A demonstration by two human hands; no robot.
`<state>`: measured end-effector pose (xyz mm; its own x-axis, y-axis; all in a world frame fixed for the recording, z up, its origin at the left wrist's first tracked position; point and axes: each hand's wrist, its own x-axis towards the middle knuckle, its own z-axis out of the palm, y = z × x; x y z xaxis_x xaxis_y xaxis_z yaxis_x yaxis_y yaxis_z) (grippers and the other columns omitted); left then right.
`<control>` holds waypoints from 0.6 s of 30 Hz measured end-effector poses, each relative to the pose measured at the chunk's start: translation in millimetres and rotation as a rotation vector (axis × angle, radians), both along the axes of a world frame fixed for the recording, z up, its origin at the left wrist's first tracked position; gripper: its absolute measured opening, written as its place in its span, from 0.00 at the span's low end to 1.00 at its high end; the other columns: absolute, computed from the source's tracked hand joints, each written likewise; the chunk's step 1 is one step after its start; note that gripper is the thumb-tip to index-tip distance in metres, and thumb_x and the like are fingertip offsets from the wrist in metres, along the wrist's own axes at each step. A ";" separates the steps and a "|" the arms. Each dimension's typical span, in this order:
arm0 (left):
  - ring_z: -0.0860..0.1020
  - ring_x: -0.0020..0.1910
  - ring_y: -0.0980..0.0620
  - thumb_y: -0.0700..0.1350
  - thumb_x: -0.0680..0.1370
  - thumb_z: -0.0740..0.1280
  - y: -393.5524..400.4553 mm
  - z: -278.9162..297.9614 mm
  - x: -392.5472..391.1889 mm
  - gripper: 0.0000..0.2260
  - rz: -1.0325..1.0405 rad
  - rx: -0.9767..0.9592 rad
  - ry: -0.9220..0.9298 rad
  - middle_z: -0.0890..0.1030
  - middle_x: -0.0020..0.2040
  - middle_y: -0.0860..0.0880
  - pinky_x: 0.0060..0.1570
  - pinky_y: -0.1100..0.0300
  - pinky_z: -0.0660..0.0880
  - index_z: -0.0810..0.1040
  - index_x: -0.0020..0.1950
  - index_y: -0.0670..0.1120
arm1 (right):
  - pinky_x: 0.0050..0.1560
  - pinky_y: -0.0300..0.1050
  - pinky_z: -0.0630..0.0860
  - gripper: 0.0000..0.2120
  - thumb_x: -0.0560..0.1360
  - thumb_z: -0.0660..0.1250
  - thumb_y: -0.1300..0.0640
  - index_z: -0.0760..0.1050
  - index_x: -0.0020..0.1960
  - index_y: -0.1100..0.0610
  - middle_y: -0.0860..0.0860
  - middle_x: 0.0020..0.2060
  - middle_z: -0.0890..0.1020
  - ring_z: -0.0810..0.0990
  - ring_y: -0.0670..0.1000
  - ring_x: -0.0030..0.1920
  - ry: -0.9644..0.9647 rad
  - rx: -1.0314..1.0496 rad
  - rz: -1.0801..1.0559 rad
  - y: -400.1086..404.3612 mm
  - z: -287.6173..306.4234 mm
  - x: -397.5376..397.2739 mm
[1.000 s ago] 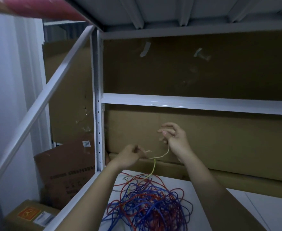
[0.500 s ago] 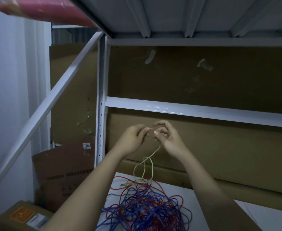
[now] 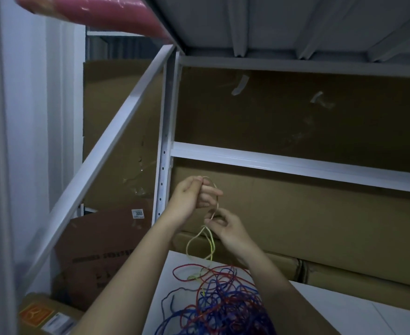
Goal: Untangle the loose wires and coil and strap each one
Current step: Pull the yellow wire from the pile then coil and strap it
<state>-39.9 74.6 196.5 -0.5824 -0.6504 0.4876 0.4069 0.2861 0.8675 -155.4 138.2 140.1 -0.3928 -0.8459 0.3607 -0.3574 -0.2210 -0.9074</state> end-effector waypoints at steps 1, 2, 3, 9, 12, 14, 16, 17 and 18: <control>0.81 0.33 0.55 0.44 0.85 0.50 -3.1 0.3 3.3 0.13 -0.032 0.061 0.028 0.86 0.43 0.46 0.37 0.66 0.79 0.72 0.50 0.42 | 0.41 0.34 0.73 0.06 0.77 0.65 0.66 0.74 0.45 0.55 0.53 0.41 0.80 0.78 0.50 0.44 0.023 -0.013 -0.003 -4.6 -0.2 4.4; 0.83 0.37 0.54 0.45 0.85 0.49 -6.5 0.2 6.9 0.14 -0.067 0.122 0.057 0.85 0.47 0.44 0.38 0.65 0.79 0.72 0.51 0.41 | 0.40 0.34 0.72 0.08 0.77 0.64 0.67 0.73 0.44 0.55 0.52 0.41 0.79 0.77 0.50 0.43 0.055 -0.025 -0.010 -8.5 -1.3 7.7; 0.84 0.42 0.52 0.45 0.85 0.49 -9.8 -0.6 10.4 0.14 -0.105 0.174 0.085 0.85 0.50 0.43 0.40 0.63 0.80 0.72 0.51 0.41 | 0.41 0.34 0.72 0.09 0.77 0.63 0.68 0.72 0.43 0.55 0.51 0.41 0.79 0.77 0.49 0.43 0.094 -0.034 -0.017 -12.1 -2.7 10.6; 0.79 0.61 0.47 0.40 0.85 0.48 -23.5 -20.1 15.1 0.12 -0.260 0.318 0.270 0.77 0.63 0.37 0.57 0.57 0.77 0.70 0.52 0.40 | 0.44 0.37 0.71 0.10 0.82 0.55 0.63 0.70 0.47 0.51 0.47 0.36 0.79 0.77 0.47 0.41 0.188 -0.022 -0.012 -24.2 -24.7 24.4; 0.72 0.68 0.48 0.39 0.84 0.51 -27.0 -34.9 12.3 0.11 -0.249 0.346 0.327 0.75 0.66 0.42 0.69 0.54 0.66 0.70 0.48 0.41 | 0.37 0.36 0.70 0.08 0.83 0.54 0.56 0.71 0.55 0.49 0.49 0.33 0.73 0.73 0.44 0.34 0.122 0.050 0.079 -22.7 -39.3 32.0; 0.68 0.69 0.54 0.40 0.83 0.54 -30.9 -43.5 14.0 0.09 -0.122 0.199 0.212 0.72 0.69 0.49 0.72 0.55 0.61 0.70 0.45 0.43 | 0.34 0.34 0.67 0.10 0.83 0.52 0.53 0.72 0.56 0.54 0.49 0.33 0.70 0.69 0.43 0.32 0.154 0.106 0.092 -18.5 -48.4 34.2; 0.64 0.69 0.59 0.42 0.82 0.57 -38.3 -47.1 16.8 0.08 0.008 -0.004 0.070 0.66 0.74 0.53 0.68 0.60 0.59 0.69 0.44 0.43 | 0.38 0.35 0.68 0.15 0.84 0.51 0.53 0.74 0.51 0.56 0.50 0.34 0.72 0.71 0.43 0.34 0.207 0.164 0.043 -14.7 -53.4 33.2; 0.62 0.69 0.61 0.42 0.82 0.58 -42.4 -47.6 17.6 0.07 0.051 -0.083 0.014 0.63 0.75 0.54 0.66 0.62 0.58 0.68 0.45 0.43 | 0.40 0.37 0.69 0.17 0.83 0.51 0.52 0.76 0.48 0.56 0.49 0.35 0.74 0.73 0.43 0.36 0.198 0.190 0.007 -13.0 -54.4 31.9; 0.61 0.71 0.61 0.42 0.82 0.58 -47.2 -48.3 18.0 0.07 0.086 -0.157 -0.040 0.61 0.76 0.55 0.65 0.64 0.58 0.68 0.45 0.43 | 0.40 0.37 0.69 0.19 0.83 0.51 0.50 0.78 0.45 0.55 0.47 0.33 0.74 0.73 0.42 0.35 0.163 0.204 -0.028 -11.2 -54.4 30.7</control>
<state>-22.0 27.3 148.3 -0.5493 -0.6163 0.5643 0.3409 0.4513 0.8247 -124.7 127.0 85.8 -0.3680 -0.8972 0.2441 -0.5055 -0.0273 -0.8624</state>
